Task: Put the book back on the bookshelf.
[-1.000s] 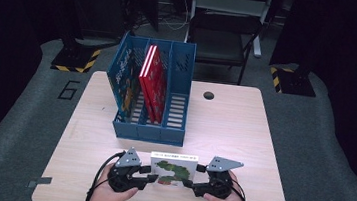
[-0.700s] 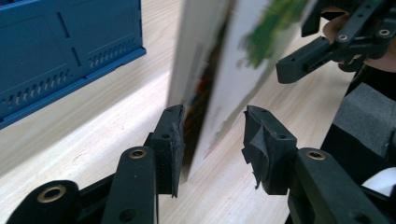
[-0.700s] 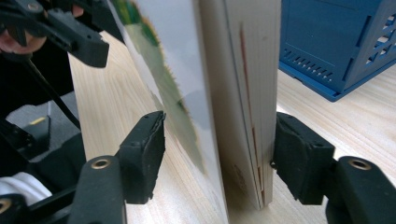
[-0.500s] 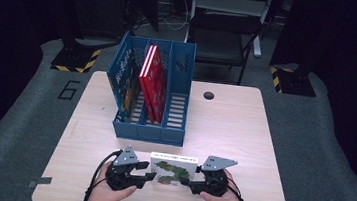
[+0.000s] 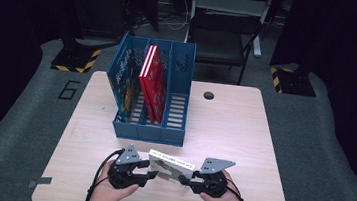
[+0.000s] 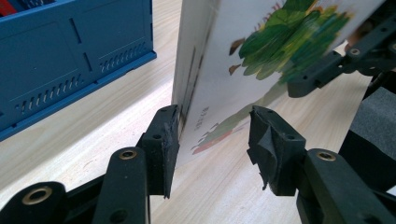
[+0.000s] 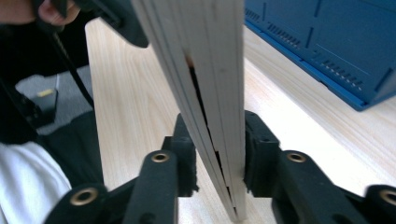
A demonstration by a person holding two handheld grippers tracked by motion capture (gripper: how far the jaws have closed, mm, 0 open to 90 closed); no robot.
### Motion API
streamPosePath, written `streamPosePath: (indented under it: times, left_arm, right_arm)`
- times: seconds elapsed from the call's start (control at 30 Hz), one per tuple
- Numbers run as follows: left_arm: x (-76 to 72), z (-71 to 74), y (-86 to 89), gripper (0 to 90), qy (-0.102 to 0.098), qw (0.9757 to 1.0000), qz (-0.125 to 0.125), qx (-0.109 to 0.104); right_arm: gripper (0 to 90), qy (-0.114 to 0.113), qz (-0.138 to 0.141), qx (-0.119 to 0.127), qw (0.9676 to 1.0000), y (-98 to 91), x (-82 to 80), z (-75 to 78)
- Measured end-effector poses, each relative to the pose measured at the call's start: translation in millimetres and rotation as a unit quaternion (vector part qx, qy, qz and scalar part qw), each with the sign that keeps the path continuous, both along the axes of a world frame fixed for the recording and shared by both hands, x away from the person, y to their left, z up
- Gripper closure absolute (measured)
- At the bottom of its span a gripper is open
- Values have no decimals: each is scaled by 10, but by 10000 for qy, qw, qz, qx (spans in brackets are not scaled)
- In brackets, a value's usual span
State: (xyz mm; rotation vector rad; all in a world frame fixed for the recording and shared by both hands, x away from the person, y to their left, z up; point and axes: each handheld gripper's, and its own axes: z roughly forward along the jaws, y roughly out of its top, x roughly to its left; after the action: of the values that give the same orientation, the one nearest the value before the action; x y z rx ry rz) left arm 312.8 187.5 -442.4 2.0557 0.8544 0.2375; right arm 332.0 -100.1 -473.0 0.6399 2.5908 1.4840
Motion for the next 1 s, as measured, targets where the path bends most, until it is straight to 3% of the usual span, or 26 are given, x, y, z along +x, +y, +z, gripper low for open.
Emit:
streamPosePath:
  times: [0.1, 0.27, 0.47, 0.8, 1.0]
  left_arm:
    - [3, 0, 11, 528, -9, 10000, 59, -30]
    - [4, 10, 23, 528, -2, 10000, 46, -70]
    - [-5, 4, 15, 518, 11, 10000, 23, -72]
    - [11, 21, 70, 489, 5, 9997, 159, -194]
    - [18, 13, 83, 475, 29, 9999, 105, -86]
  right_arm:
    - [757, -186, 80, -125, 9997, 36, -41, 20]
    - [768, -303, 119, -154, 9994, 51, -60, 57]
    - [769, -763, 149, -333, 9964, 85, -160, 198]
    - [767, -716, 56, -68, 9974, 40, -188, 296]
    - [766, -753, -83, 73, 9971, -47, -188, 387]
